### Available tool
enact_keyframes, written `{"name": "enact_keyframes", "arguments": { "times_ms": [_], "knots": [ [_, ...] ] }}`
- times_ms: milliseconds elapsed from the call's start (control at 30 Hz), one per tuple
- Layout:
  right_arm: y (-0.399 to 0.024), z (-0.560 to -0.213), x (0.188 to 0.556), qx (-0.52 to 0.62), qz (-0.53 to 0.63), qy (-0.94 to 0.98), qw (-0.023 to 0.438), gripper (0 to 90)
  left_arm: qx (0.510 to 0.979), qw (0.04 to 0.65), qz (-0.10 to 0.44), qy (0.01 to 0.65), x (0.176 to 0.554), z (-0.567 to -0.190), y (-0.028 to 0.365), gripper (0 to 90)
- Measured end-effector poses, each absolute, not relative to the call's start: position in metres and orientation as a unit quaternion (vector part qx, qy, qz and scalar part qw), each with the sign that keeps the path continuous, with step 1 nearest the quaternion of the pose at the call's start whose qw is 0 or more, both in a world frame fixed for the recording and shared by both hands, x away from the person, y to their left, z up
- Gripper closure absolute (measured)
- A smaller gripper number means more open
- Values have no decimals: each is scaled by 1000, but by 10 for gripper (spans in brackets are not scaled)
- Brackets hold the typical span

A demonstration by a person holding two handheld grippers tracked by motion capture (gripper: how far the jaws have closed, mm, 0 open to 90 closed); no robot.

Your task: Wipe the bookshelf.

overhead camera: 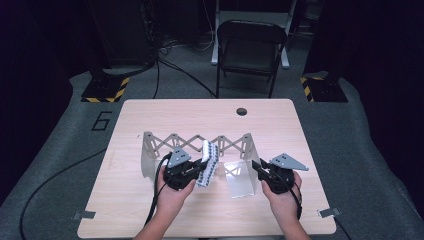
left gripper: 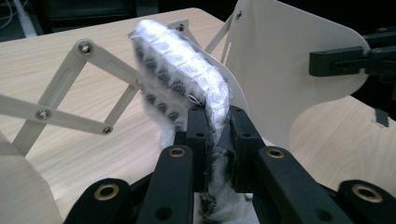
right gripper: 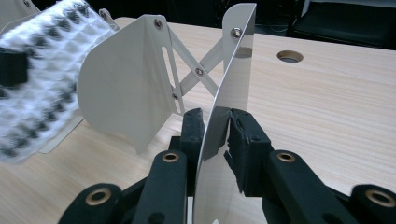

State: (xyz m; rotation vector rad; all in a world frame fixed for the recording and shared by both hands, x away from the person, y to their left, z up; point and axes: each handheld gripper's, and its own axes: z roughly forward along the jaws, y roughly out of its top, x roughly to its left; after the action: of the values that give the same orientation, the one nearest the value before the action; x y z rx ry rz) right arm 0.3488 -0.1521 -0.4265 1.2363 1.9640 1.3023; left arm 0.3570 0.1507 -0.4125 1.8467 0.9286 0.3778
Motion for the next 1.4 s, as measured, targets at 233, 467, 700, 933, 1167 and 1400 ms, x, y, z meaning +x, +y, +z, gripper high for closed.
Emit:
{"name": "enact_keyframes", "arguments": {
  "times_ms": [233, 467, 700, 933, 1167, 1400],
  "knots": [
    [-145, -426, 345, 448, 479, 720, 227, 743, 744, 512, 166, 396, 367, -407, 152, 811],
    [-144, -427, 344, 446, 481, 721, 224, 736, 751, 503, 153, 399, 377, -426, 140, 811],
    [-145, -427, 345, 442, 483, 722, 225, 736, 777, 468, 121, 404, 383, -471, 129, 811],
    [-145, -428, 345, 441, 484, 722, 224, 734, 782, 460, 110, 406, 382, -477, 134, 811],
    [-145, -428, 345, 442, 484, 721, 225, 732, 751, 529, 132, 373, 368, -405, 144, 811],
    [-144, -428, 345, 444, 486, 720, 222, 729, 767, 495, 106, 394, 378, -445, 141, 811]
  ]
}}
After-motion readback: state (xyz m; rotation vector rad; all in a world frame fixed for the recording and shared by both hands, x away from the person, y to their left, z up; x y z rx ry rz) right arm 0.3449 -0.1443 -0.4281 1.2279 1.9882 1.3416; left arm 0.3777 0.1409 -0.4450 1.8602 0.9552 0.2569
